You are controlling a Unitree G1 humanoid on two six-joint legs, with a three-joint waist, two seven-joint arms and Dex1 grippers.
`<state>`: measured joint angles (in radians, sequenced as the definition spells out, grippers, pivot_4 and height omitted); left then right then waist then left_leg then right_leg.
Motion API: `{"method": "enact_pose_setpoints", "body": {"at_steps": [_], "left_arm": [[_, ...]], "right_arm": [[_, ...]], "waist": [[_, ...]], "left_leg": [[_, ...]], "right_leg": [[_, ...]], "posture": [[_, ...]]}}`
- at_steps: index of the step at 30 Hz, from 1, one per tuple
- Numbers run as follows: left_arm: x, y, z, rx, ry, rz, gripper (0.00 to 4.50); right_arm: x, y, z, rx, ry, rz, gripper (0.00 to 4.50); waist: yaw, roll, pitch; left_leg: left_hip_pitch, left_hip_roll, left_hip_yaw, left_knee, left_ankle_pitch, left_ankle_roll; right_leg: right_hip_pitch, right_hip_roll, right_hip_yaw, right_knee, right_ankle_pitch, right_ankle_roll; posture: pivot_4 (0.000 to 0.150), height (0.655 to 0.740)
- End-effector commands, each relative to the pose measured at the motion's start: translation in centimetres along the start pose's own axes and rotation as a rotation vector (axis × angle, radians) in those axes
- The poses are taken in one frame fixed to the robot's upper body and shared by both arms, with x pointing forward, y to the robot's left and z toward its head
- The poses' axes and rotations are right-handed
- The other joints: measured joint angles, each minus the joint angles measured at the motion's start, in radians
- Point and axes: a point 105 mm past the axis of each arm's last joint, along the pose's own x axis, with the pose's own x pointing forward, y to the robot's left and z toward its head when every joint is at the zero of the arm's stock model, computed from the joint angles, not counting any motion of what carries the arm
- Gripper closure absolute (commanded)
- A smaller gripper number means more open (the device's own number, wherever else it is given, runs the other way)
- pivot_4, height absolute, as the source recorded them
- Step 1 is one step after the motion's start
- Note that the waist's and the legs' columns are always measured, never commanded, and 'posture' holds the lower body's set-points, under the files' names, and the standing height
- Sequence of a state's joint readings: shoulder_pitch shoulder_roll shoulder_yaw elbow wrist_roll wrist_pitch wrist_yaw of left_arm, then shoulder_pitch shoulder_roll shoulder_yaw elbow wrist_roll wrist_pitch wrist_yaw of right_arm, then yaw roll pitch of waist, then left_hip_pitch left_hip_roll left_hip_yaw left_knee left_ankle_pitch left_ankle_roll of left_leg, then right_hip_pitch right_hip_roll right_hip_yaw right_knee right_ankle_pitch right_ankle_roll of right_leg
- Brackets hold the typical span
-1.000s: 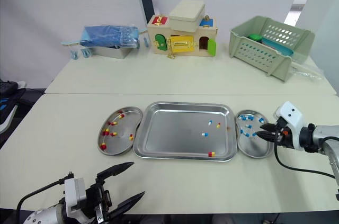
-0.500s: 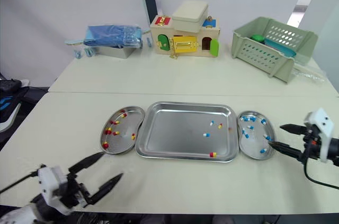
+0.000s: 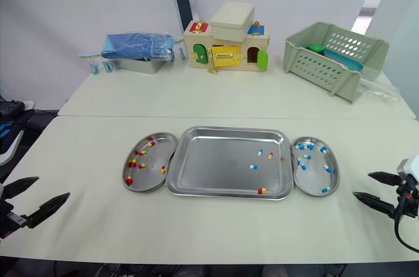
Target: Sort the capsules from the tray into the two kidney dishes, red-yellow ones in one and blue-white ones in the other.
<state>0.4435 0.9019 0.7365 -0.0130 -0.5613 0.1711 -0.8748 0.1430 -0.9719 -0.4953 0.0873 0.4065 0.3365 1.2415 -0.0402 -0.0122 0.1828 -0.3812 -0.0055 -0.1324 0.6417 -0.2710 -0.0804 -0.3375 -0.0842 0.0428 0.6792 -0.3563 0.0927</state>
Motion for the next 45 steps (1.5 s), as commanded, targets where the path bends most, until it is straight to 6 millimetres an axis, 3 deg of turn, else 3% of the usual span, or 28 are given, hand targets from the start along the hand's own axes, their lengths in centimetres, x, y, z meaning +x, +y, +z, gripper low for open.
{"method": "enact_pose_setpoints", "body": {"at_steps": [1,10,18,21,25,29,38,41,45], "left_arm": [[-0.4,1.2,0.7,0.036,0.001,0.020,0.00],[0.1,1.8,1.0,0.048,0.014,0.022,0.00],[0.4,0.5,1.5,0.068,-0.032,-0.029,0.00],[0.4,-1.2,0.7,0.069,-0.022,-0.099,0.00],[1.0,-3.6,1.4,0.094,-0.081,-0.209,0.00],[1.0,-7.2,1.6,0.116,-0.121,-0.359,0.00],[1.2,-15.9,1.8,0.086,-0.303,-0.589,0.00],[0.9,-17.7,1.9,0.075,-0.364,-0.609,0.00],[1.0,-18.6,1.6,0.045,-0.412,-0.599,0.00]], "right_arm": [[-0.1,0.1,0.5,-0.046,0.003,0.001,0.03],[0.2,0.0,0.3,-0.047,0.005,-0.001,0.03],[0.2,0.1,-0.1,-0.035,0.004,-0.005,0.03],[0.2,0.0,0.2,-0.036,-0.007,-0.005,0.03],[0.0,0.1,0.6,-0.043,-0.009,0.008,0.03],[-0.3,0.1,1.8,-0.071,-0.012,0.034,0.03],[0.9,3.1,6.9,-0.161,-0.048,0.210,0.03],[1.9,4.4,8.9,-0.184,-0.047,0.286,0.03],[4.1,6.1,11.2,-0.218,-0.048,0.371,0.03]], "waist": [[-0.001,0.000,0.000],[-0.001,0.000,0.000],[-0.001,0.000,0.000],[-0.003,0.000,0.000],[0.000,0.000,0.000],[0.001,0.000,0.000],[0.001,0.000,0.000],[0.002,-0.001,0.000],[0.003,0.000,0.000]], "left_leg": [[0.000,0.000,0.000,0.000,0.000,0.000],[0.000,0.000,0.000,-0.001,0.000,0.000],[0.000,0.000,0.000,-0.001,0.000,0.000],[0.000,0.000,0.000,-0.001,0.000,0.000],[0.000,0.000,0.000,0.000,0.000,0.000],[0.000,0.000,0.001,0.000,0.000,0.000],[0.000,0.000,0.001,0.000,0.000,0.000],[0.000,0.000,0.000,0.000,0.000,0.000],[0.000,0.000,0.001,0.001,0.000,0.000]], "right_leg": [[0.000,0.000,0.000,0.000,0.000,0.000],[0.000,0.000,0.000,0.000,0.000,0.000],[0.000,0.000,0.000,0.000,0.000,0.000],[0.000,0.000,0.000,0.000,0.000,0.000],[0.000,0.000,0.000,0.000,0.000,0.000],[0.000,-0.001,0.001,-0.001,0.000,0.000],[0.000,-0.001,0.001,-0.001,0.000,0.000],[0.001,-0.001,0.000,-0.001,0.000,0.000],[0.001,-0.001,0.000,-0.001,0.000,0.000]], "posture": [[0.150,0.7400],[0.150,0.7400],[0.150,0.7400],[0.150,0.7400],[0.150,0.7400],[0.150,0.7400],[0.150,0.7400],[0.150,0.7400],[0.150,0.7400]]}}
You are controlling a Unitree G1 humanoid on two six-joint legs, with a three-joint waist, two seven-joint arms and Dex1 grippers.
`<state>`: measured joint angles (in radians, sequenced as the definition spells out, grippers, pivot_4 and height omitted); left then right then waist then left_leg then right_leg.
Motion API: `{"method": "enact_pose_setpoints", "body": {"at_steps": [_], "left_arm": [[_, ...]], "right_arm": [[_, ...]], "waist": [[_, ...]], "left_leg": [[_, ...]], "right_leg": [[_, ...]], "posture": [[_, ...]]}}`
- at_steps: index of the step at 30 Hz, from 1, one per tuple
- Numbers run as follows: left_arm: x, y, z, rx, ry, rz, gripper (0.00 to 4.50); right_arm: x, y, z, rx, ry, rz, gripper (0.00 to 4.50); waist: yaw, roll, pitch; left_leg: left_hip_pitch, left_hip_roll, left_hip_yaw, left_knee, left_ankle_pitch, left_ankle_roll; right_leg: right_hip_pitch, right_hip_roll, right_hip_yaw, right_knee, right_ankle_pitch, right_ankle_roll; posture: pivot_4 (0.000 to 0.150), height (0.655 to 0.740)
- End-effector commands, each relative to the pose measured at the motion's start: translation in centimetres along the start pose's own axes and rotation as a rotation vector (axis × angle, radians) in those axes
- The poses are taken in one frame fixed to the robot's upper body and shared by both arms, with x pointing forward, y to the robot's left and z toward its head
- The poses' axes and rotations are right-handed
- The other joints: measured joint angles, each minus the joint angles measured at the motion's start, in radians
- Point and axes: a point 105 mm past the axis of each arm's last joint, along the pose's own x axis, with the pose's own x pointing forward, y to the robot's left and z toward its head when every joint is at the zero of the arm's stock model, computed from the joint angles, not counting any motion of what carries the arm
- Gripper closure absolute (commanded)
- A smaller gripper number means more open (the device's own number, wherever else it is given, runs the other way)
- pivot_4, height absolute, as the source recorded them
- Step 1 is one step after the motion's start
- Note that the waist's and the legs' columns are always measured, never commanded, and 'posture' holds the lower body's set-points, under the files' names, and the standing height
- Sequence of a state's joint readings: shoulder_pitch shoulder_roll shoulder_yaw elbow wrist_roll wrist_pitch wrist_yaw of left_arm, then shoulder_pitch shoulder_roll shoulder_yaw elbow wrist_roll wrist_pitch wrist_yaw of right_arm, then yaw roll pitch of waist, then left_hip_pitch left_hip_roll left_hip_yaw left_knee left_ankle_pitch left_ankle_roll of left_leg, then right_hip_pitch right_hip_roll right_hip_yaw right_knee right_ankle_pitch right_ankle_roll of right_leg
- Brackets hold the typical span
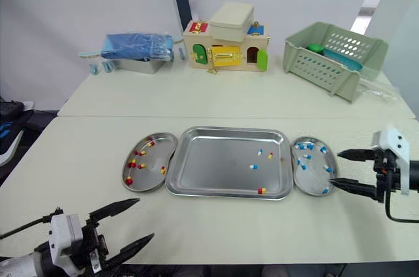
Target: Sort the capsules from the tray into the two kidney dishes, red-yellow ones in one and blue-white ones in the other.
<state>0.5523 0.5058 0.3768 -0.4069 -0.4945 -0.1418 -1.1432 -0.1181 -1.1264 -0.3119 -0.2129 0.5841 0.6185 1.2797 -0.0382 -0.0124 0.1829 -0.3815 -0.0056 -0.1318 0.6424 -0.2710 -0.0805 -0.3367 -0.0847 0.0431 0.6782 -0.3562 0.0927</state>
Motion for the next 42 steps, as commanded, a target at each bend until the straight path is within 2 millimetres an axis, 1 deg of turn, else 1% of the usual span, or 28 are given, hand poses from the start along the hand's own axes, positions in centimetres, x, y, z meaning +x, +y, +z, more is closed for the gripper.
{"method": "enact_pose_setpoints", "body": {"at_steps": [1,3,4,6,7,9,11,13,15,18,22,28,33,40,42], "left_arm": [[0.5,-0.9,0.2,0.010,-0.054,0.008,0.00],[0.8,-2.0,-0.1,-0.003,-0.094,0.004,0.00],[0.9,-2.5,-0.3,-0.008,-0.106,0.003,0.00],[1.0,-3.3,-0.4,-0.013,-0.121,-0.009,0.00],[1.1,-3.6,-0.5,-0.011,-0.127,-0.015,0.00],[1.2,-3.7,-0.4,-0.016,-0.144,0.002,0.00],[1.3,-3.8,-0.5,-0.014,-0.155,0.003,0.00],[1.4,-4.0,-0.6,-0.018,-0.156,0.003,0.00],[1.5,-4.2,-0.6,-0.015,-0.164,0.003,0.00],[1.8,-4.0,-0.5,-0.006,-0.174,0.013,0.00],[1.8,-3.9,-0.6,-0.004,-0.174,0.018,0.00],[1.6,-4.1,-0.8,0.007,-0.173,0.008,0.00],[1.5,-4.0,-0.9,0.016,-0.178,0.013,0.00],[1.4,-4.1,-1.1,0.011,-0.177,0.020,0.00],[1.5,-3.9,-1.0,0.013,-0.178,0.022,0.00]], "right_arm": [[3.2,1.2,2.8,-0.064,-0.026,0.112,0.03],[6.5,2.1,4.1,-0.128,-0.014,0.216,0.03],[7.9,2.1,4.4,-0.153,-0.002,0.227,0.03],[10.1,1.6,4.9,-0.184,0.014,0.232,0.03],[10.9,1.6,4.9,-0.200,0.031,0.244,0.03],[12.5,1.7,5.1,-0.233,0.051,0.270,0.03],[14.1,1.6,5.4,-0.258,0.058,0.279,0.03],[15.2,1.4,5.6,-0.268,0.064,0.280,0.03],[16.2,0.9,5.4,-0.289,0.084,0.267,0.03],[16.5,0.9,5.1,-0.302,0.092,0.277,0.58],[16.9,0.5,4.0,-0.332,0.141,0.257,1.89],[17.6,-0.1,3.1,-0.351,0.173,0.231,1.89],[18.3,0.1,2.6,-0.357,0.186,0.238,1.89],[18.5,-0.2,1.8,-0.364,0.228,0.233,1.89],[18.4,-0.2,1.5,-0.370,0.237,0.236,2.34]], "waist": [[-0.003,0.000,0.000],[-0.010,0.000,0.000],[-0.013,-0.001,0.000],[-0.011,-0.002,0.001],[-0.010,-0.002,0.001],[0.005,-0.002,0.001],[0.009,-0.002,0.001],[0.006,-0.002,0.001],[0.005,-0.002,0.001],[0.006,-0.002,0.001],[0.005,-0.002,0.001],[0.001,-0.002,0.001],[0.000,-0.002,0.001],[0.000,-0.002,0.001],[0.000,-0.002,0.001]], "left_leg": [[0.000,0.000,0.000,0.000,0.000,0.000],[0.000,0.000,0.000,0.000,0.000,0.000],[0.000,0.000,-0.001,0.000,0.000,0.000],[-0.001,0.000,-0.001,0.000,0.000,0.000],[-0.002,0.000,-0.001,0.000,0.000,0.000],[-0.003,-0.001,-0.002,0.000,0.000,0.000],[-0.004,-0.002,-0.003,0.001,0.000,0.000],[-0.004,-0.001,-0.002,0.001,0.000,0.000],[-0.004,-0.001,-0.002,0.000,0.000,0.000],[-0.004,-0.001,-0.002,0.000,0.000,0.000],[-0.004,-0.001,-0.002,0.000,0.000,0.000],[-0.004,-0.001,-0.002,0.000,0.000,0.000],[-0.004,-0.001,-0.002,0.000,0.000,0.000],[-0.004,-0.001,-0.002,0.000,0.000,0.000],[-0.004,-0.001,-0.002,0.000,0.000,0.000]], "right_leg": [[0.000,0.000,0.000,0.000,0.000,0.000],[0.000,0.000,0.000,0.000,0.000,0.000],[0.000,0.000,0.000,0.000,0.000,0.000],[-0.001,0.000,-0.001,0.000,0.000,0.000],[-0.001,0.000,-0.001,-0.001,0.000,0.000],[-0.002,-0.001,-0.002,-0.001,0.000,0.000],[-0.003,-0.001,-0.002,-0.001,0.000,0.000],[-0.003,-0.001,-0.002,-0.001,0.000,0.000],[-0.004,-0.001,-0.002,0.000,0.000,0.000],[-0.005,-0.001,-0.001,0.000,0.000,0.000],[-0.005,-0.001,-0.001,0.001,0.000,0.000],[-0.006,-0.001,-0.001,0.001,0.000,0.000],[-0.006,-0.001,-0.001,0.001,0.000,0.000],[-0.006,-0.001,-0.001,0.001,0.000,0.000],[-0.006,-0.001,-0.001,0.001,0.000,0.000]], "posture": [[0.150,0.7400],[0.150,0.7400],[0.150,0.7400],[0.150,0.7400],[0.150,0.7400],[0.150,0.7400],[0.150,0.7400],[0.150,0.7400],[0.150,0.7400],[0.150,0.7400],[0.150,0.7400],[0.150,0.7400],[0.150,0.7400],[0.150,0.7400],[0.150,0.7400]]}}
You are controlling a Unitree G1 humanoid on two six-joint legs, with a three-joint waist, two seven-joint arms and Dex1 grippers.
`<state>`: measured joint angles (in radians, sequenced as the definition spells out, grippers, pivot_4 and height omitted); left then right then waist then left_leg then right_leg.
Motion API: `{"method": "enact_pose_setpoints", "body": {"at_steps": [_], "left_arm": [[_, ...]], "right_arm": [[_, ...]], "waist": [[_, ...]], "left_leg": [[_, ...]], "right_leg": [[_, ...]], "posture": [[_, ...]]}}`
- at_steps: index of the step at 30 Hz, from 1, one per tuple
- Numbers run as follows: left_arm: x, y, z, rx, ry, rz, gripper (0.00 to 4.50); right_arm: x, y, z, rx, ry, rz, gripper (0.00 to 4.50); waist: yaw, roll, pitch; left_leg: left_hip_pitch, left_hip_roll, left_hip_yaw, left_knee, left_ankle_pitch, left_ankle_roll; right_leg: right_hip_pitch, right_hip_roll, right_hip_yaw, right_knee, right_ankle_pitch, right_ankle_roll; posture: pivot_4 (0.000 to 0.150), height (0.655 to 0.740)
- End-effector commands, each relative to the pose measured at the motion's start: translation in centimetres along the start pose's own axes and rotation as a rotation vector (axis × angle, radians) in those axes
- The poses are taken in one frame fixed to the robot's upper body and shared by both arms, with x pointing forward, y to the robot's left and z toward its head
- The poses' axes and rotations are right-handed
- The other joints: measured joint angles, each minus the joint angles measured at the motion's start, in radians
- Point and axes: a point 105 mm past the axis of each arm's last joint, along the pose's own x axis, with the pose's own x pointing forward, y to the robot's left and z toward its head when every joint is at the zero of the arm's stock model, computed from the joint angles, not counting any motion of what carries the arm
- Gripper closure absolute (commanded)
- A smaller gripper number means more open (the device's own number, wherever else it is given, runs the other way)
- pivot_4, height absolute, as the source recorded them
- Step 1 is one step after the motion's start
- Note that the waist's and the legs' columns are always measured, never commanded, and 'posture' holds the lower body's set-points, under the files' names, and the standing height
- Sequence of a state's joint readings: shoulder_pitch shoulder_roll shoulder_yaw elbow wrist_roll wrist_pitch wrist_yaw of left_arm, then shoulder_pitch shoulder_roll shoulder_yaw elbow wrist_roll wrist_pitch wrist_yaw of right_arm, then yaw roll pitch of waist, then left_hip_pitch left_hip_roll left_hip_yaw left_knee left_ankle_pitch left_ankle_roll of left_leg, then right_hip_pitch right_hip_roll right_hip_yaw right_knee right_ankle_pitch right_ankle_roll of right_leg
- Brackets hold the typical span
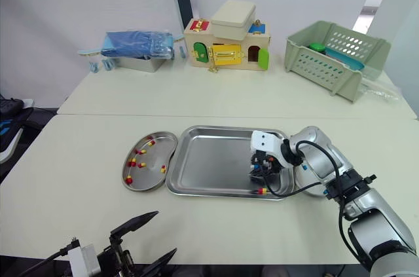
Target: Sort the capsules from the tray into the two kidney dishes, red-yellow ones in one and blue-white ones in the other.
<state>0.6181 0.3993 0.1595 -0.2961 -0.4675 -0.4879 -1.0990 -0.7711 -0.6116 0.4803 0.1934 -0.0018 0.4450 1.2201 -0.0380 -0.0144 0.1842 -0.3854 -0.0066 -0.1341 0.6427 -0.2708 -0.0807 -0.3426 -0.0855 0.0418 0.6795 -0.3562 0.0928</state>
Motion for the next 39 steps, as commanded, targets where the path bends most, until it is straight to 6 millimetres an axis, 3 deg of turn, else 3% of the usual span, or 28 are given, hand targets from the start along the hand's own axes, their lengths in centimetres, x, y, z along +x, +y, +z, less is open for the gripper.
{"method": "enact_pose_setpoints", "body": {"at_steps": [1,9,16,20,27,30,37,39], "left_arm": [[0.0,0.0,0.2,0.005,-0.010,0.004,0.00],[-0.1,0.3,0.1,0.007,0.000,0.007,0.00],[0.2,0.3,0.3,0.008,-0.007,-0.003,0.00],[0.6,0.2,0.5,0.002,-0.019,-0.047,0.00],[1.3,-0.1,0.4,-0.003,-0.030,-0.163,0.00],[1.8,0.6,0.4,0.001,-0.037,-0.194,0.00],[2.5,1.4,0.3,-0.002,-0.047,-0.244,0.00],[2.6,1.6,0.4,-0.001,-0.049,-0.247,0.00]], "right_arm": [[-0.2,0.0,0.0,-0.033,0.014,0.000,2.51],[-0.1,-0.2,0.1,-0.030,0.006,-0.010,4.47],[-1.4,-0.2,1.3,0.020,-0.082,-0.016,4.47],[-5.4,0.4,2.7,0.104,-0.245,-0.040,4.47],[-11.3,1.5,-1.3,0.227,-0.223,-0.230,4.47],[-13.1,2.0,-4.3,0.293,-0.160,-0.330,4.47],[-13.0,3.0,-6.9,0.372,-0.114,-0.403,4.47],[-12.9,3.1,-7.0,0.383,-0.117,-0.412,3.88]], "waist": [[0.000,0.000,0.000],[0.000,0.000,0.000],[0.000,0.000,0.000],[0.005,0.001,0.000],[0.011,0.000,0.000],[0.007,0.001,0.000],[-0.007,0.001,0.000],[-0.007,0.001,0.000]], "left_leg": [[0.000,0.000,0.000,0.000,0.000,0.000],[0.000,0.000,0.000,0.000,0.000,0.000],[0.000,0.000,0.000,0.000,0.000,0.000],[0.000,0.000,0.000,0.000,0.000,0.000],[-0.001,-0.001,0.000,0.000,0.000,0.000],[-0.001,0.000,0.000,0.000,0.000,0.000],[0.001,0.001,0.002,0.000,0.000,0.000],[0.001,0.001,0.002,0.000,0.000,0.000]], "right_leg": [[0.000,0.000,0.000,0.000,0.000,0.000],[0.000,0.000,0.000,0.000,0.000,0.000],[0.000,0.000,0.000,0.000,0.000,0.000],[0.000,0.000,0.000,0.000,0.000,0.000],[0.001,0.000,0.000,-0.002,0.000,0.000],[0.001,0.000,0.000,0.000,0.000,0.000],[0.001,0.001,0.001,0.001,0.000,0.000],[0.001,0.001,0.001,0.000,0.000,0.000]], "posture": [[0.150,0.7400],[0.150,0.7400],[0.150,0.7400],[0.150,0.7400],[0.150,0.7400],[0.150,0.7400],[0.150,0.7400],[0.150,0.7400]]}}
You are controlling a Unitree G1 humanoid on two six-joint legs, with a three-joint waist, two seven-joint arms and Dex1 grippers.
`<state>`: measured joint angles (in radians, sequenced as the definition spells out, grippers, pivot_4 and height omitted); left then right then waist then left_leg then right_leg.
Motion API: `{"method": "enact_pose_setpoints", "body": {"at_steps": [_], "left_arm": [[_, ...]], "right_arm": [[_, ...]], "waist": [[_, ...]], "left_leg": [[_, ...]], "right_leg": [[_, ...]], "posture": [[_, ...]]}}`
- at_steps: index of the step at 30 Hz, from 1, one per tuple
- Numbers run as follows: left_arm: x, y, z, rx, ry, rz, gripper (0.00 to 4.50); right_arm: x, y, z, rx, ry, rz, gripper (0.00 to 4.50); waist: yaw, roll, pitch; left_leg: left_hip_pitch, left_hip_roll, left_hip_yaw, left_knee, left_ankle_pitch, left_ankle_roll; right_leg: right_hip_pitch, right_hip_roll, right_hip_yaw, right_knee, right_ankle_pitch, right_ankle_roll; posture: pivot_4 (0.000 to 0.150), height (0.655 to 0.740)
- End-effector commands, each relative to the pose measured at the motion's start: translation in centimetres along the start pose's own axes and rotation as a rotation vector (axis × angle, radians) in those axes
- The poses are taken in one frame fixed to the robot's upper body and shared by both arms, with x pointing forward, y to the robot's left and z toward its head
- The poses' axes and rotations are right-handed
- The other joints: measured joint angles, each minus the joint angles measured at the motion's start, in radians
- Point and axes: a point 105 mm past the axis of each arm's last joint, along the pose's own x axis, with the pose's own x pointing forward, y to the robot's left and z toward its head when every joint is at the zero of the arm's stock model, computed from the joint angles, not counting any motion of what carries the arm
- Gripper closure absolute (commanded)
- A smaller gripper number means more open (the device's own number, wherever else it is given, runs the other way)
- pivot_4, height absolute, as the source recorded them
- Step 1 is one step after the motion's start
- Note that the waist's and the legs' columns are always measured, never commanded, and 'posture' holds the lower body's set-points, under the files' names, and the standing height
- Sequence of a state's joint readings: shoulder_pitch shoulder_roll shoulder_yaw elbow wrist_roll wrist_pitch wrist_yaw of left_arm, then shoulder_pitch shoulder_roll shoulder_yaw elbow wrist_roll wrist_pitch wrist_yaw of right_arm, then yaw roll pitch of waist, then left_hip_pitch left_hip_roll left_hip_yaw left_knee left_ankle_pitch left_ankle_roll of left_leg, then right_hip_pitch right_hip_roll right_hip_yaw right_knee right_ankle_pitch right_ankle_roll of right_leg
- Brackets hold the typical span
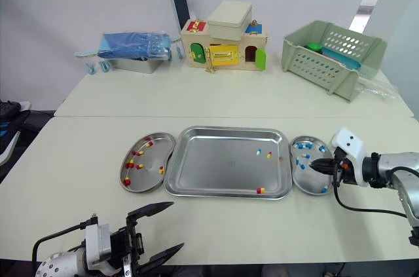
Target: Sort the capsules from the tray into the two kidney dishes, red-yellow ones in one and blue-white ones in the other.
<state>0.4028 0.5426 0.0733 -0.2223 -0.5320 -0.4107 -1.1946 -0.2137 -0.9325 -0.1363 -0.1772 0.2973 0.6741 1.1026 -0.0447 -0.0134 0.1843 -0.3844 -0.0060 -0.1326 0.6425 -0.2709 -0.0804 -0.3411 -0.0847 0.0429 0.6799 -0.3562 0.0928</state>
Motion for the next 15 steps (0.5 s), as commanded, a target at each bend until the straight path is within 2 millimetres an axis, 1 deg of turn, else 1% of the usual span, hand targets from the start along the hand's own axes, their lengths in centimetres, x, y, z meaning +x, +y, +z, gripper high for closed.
{"method": "enact_pose_setpoints", "body": {"at_steps": [1,6,9,11,13,14,15], "left_arm": [[0.07,0.09,0.22,-0.009,-0.018,-0.011,0.00],[0.05,0.20,0.30,-0.010,-0.018,-0.008,0.00],[0.01,0.16,0.38,-0.011,-0.015,0.005,0.00],[-0.03,0.15,0.40,-0.012,-0.011,0.019,0.00],[-0.03,0.24,0.43,-0.012,-0.008,0.037,0.00],[-0.03,0.27,0.46,-0.011,-0.008,0.048,0.00],[-0.02,0.30,0.51,-0.011,-0.008,0.059,0.00]], "right_arm": [[-0.34,-0.07,1.07,-0.033,-0.042,-0.028,3.72],[-0.54,-0.16,1.24,-0.023,-0.056,-0.033,2.39],[-0.76,-0.37,1.04,-0.024,-0.053,-0.036,1.54],[-0.94,-0.46,1.25,-0.023,-0.072,-0.032,0.96],[-1.01,-0.39,1.56,-0.030,-0.090,-0.020,0.20],[-1.04,-0.26,1.73,-0.033,-0.099,-0.009,0.03],[-1.06,-0.18,1.89,-0.039,-0.106,0.000,0.03]], "waist": [[0.000,0.000,0.000],[0.001,0.000,0.000],[0.003,0.000,0.000],[0.003,0.000,0.000],[0.004,0.000,0.000],[0.004,0.000,0.000],[0.004,0.000,0.000]], "left_leg": [[0.000,0.000,0.000,0.000,0.000,0.000],[0.000,0.000,0.000,0.000,0.000,0.000],[0.000,0.000,0.000,0.000,0.000,0.000],[0.000,0.000,0.000,0.000,0.000,0.000],[0.000,0.000,0.000,0.000,0.000,0.000],[0.000,0.000,0.000,0.000,0.000,0.000],[0.000,0.000,0.000,0.000,0.000,0.000]], "right_leg": [[0.000,0.000,0.000,0.000,0.000,0.000],[0.000,0.000,0.000,0.000,0.000,0.000],[0.001,0.000,0.000,0.000,0.000,0.000],[0.001,0.000,0.000,0.000,0.000,0.000],[0.001,0.000,0.000,0.000,0.000,0.000],[0.001,0.000,0.000,0.000,0.000,0.000],[0.001,0.000,0.000,-0.001,0.000,0.000]], "posture": [[0.150,0.7400],[0.150,0.7400],[0.150,0.7400],[0.150,0.7400],[0.150,0.7400],[0.150,0.7400],[0.150,0.7400]]}}
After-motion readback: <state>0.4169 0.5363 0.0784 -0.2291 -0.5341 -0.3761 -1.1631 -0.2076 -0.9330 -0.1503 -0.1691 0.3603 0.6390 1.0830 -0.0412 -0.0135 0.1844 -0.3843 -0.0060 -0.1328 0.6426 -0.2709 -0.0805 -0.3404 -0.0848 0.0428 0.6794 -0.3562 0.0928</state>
